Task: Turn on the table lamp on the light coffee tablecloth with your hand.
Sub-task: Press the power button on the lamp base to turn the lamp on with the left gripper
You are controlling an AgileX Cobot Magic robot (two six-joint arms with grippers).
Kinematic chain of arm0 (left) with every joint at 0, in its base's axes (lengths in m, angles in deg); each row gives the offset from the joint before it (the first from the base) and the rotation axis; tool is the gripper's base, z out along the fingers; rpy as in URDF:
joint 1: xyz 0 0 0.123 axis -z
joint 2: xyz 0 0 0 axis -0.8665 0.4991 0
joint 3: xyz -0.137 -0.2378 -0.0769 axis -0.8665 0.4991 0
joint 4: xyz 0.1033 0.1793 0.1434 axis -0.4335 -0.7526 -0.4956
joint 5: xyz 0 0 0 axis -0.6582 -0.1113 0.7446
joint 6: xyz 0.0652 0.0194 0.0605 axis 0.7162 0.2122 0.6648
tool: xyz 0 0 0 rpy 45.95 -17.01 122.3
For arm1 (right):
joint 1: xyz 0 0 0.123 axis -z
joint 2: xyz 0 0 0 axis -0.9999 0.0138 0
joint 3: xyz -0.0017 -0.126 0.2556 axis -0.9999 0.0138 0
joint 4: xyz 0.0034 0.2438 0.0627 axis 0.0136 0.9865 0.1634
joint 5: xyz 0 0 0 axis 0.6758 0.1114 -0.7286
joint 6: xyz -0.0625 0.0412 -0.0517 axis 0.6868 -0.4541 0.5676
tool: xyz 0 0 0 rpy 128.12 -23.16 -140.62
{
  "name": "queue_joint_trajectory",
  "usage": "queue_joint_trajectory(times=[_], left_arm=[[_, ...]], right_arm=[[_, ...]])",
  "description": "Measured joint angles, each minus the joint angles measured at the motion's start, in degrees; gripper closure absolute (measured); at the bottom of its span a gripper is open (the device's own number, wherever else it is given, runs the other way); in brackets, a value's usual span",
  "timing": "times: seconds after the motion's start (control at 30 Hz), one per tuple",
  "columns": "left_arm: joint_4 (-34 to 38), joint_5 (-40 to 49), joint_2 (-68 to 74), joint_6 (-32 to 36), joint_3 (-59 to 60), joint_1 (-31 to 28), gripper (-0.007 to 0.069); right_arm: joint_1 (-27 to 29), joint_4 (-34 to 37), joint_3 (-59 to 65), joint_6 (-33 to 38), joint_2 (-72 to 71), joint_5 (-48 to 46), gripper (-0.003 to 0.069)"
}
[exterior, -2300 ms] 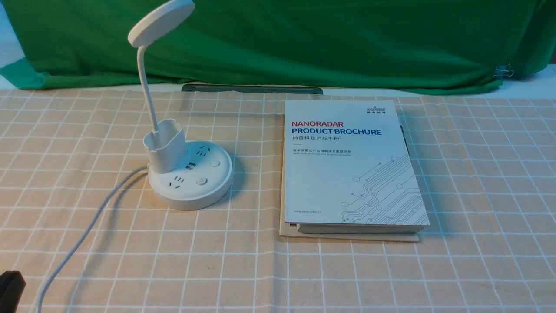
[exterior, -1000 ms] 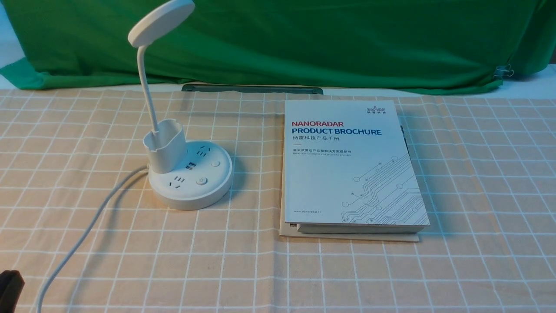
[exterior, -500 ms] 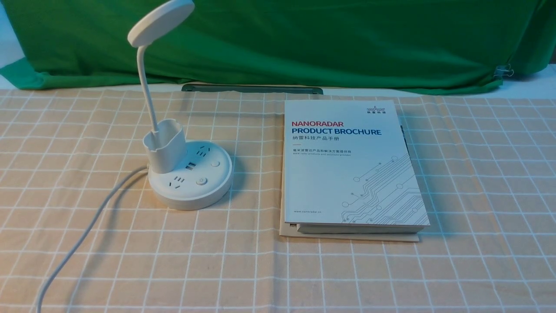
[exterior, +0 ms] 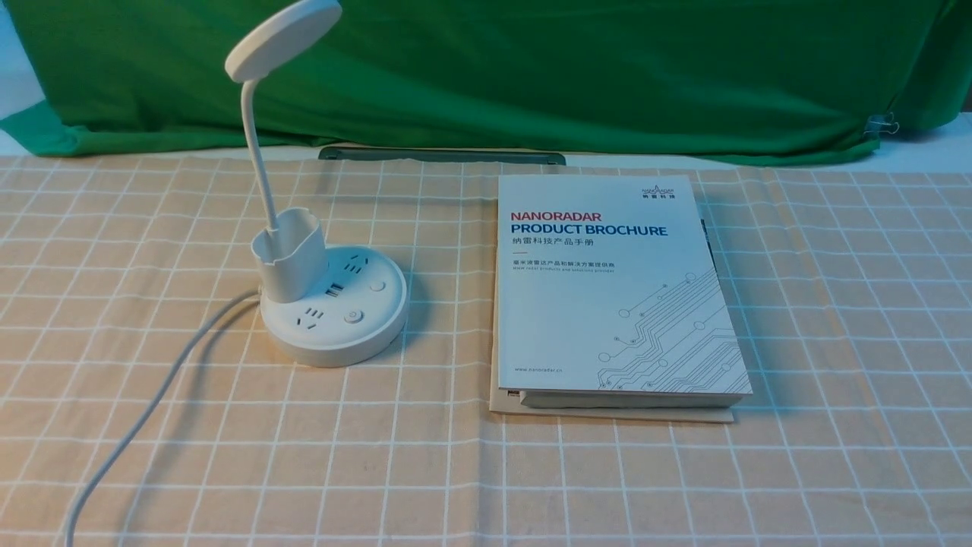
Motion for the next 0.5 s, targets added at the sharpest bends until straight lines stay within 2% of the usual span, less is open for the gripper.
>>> queue_joint_trajectory(times=[0.13, 0.23, 0.27, 0.4, 0.5], left_arm=[[6.41, 6.83, 10.43, 1.95, -0.07, 0.00, 0.0622], [17.72, 12.63, 18.89, 10.94, -0.07, 0.00, 0.0622], [26.02, 15.67, 23.47, 18.66, -0.07, 0.00, 0.0622], [44.48, 22.44, 32.97, 35.95, -0.11, 0.00, 0.0622], [53.53, 25.01, 39.68, 43.74, -0.76, 3.18, 0.0624]], right_arm=[[0.00, 0.00, 0.00, 0.00, 0.00, 0.00, 0.0421], [0.00, 0.00, 0.00, 0.00, 0.00, 0.00, 0.0421], [0.00, 0.00, 0.00, 0.00, 0.00, 0.00, 0.0421], [0.00, 0.00, 0.00, 0.00, 0.00, 0.00, 0.0421], [0.00, 0.00, 0.00, 0.00, 0.00, 0.00, 0.0421]])
